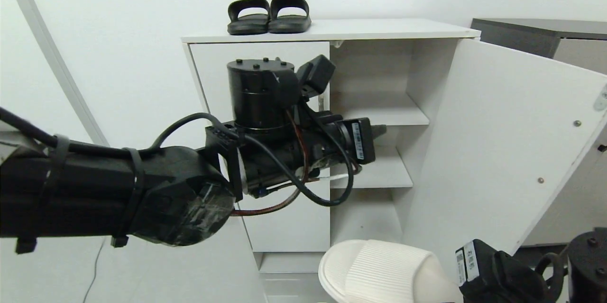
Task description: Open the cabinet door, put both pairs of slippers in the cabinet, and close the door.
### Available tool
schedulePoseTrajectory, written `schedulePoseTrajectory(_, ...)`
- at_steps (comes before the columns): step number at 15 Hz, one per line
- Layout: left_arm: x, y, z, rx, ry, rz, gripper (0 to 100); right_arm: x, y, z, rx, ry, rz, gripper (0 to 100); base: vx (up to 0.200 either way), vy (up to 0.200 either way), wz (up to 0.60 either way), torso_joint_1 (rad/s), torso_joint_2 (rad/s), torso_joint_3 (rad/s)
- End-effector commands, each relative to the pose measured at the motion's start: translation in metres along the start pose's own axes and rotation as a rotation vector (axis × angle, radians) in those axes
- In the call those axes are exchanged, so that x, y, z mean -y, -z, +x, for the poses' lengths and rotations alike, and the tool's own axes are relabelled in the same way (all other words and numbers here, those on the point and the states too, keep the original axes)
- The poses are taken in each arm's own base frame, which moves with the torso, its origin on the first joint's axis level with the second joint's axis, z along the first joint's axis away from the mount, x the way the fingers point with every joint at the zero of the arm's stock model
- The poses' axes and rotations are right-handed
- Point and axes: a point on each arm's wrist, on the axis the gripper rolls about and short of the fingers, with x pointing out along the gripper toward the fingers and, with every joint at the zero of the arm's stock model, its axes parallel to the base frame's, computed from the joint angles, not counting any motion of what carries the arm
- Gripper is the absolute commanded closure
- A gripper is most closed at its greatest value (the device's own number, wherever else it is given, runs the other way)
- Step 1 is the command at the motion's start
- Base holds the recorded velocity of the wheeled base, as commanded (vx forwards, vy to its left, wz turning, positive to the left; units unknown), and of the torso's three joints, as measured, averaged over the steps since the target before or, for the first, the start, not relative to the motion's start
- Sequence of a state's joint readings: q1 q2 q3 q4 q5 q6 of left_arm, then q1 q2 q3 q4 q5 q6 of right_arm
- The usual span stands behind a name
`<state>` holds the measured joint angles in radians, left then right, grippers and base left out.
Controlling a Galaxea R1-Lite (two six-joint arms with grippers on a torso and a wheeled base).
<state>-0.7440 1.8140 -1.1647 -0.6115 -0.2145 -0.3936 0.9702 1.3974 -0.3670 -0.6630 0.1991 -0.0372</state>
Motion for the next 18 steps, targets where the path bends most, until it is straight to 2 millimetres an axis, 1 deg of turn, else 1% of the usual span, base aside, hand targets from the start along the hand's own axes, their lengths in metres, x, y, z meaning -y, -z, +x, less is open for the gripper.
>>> schedulePoseTrajectory(1, -0.013, -0.018, -0.023, 0.070, -0.099, 0.004, 100, 0.009, -0.003, 0.008, -0.009, 0.047, 0.017, 100, 0.000, 0.000, 0.00, 0.000, 0.00, 0.000)
schedulePoseTrajectory(3, -0.022, -0.042, -0.062, 0.152, -0.176, 0.016, 100, 0.035, -0.007, 0.022, -0.027, 0.234, 0.056, 100, 0.000, 0.000, 0.00, 0.000, 0.00, 0.000)
schedulePoseTrajectory(4, -0.024, -0.050, -0.085, 0.189, -0.216, 0.034, 100, 0.046, -0.008, 0.031, -0.037, 0.327, 0.080, 100, 0.000, 0.000, 0.00, 0.000, 0.00, 0.000)
schedulePoseTrajectory(5, -0.027, -0.053, -0.111, 0.214, -0.281, 0.069, 100, 0.057, -0.013, 0.043, -0.029, 0.426, 0.139, 100, 0.000, 0.000, 0.00, 0.000, 0.00, 0.000)
schedulePoseTrajectory(6, -0.029, -0.050, -0.132, 0.228, -0.351, 0.099, 100, 0.066, -0.021, 0.057, 0.008, 0.513, 0.214, 100, 0.000, 0.000, 0.00, 0.000, 0.00, 0.000)
schedulePoseTrajectory(8, -0.022, -0.038, -0.178, 0.258, -0.501, 0.146, 100, 0.087, -0.027, 0.084, 0.046, 0.721, 0.305, 100, 0.000, 0.000, 0.00, 0.000, 0.00, 0.000)
schedulePoseTrajectory(9, -0.022, -0.033, -0.191, 0.255, -0.574, 0.159, 100, 0.092, -0.026, 0.089, 0.046, 0.758, 0.311, 100, 0.000, 0.000, 0.00, 0.000, 0.00, 0.000)
schedulePoseTrajectory(10, -0.020, -0.019, -0.215, 0.235, -0.749, 0.196, 100, 0.100, -0.023, 0.097, 0.049, 0.811, 0.315, 100, 0.000, 0.000, 0.00, 0.000, 0.00, 0.000)
schedulePoseTrajectory(12, -0.006, -0.004, -0.251, 0.294, -0.906, 0.198, 100, 0.105, -0.022, 0.102, 0.085, 0.838, 0.314, 100, 0.000, 0.000, 0.00, 0.000, 0.00, 0.000)
schedulePoseTrajectory(13, -0.001, 0.002, -0.269, 0.327, -0.995, 0.198, 100, 0.108, -0.020, 0.103, 0.087, 0.851, 0.316, 100, 0.000, 0.000, 0.00, 0.000, 0.00, 0.000)
schedulePoseTrajectory(14, 0.001, 0.007, -0.283, 0.343, -1.056, 0.198, 100, 0.111, -0.019, 0.104, 0.085, 0.866, 0.318, 100, 0.000, 0.000, 0.00, 0.000, 0.00, 0.000)
schedulePoseTrajectory(15, 0.005, 0.021, -0.306, 0.350, -1.154, 0.192, 100, 0.112, -0.017, 0.104, 0.076, 0.874, 0.318, 100, 0.000, 0.000, 0.00, 0.000, 0.00, 0.000)
schedulePoseTrajectory(17, 0.014, 0.050, -0.329, 0.338, -1.245, 0.191, 100, 0.113, -0.015, 0.105, 0.069, 0.876, 0.316, 100, 0.000, 0.000, 0.00, 0.000, 0.00, 0.000)
schedulePoseTrajectory(18, 0.016, 0.067, -0.338, 0.326, -1.304, 0.204, 100, 0.113, -0.016, 0.105, 0.070, 0.877, 0.315, 100, 0.000, 0.000, 0.00, 0.000, 0.00, 0.000)
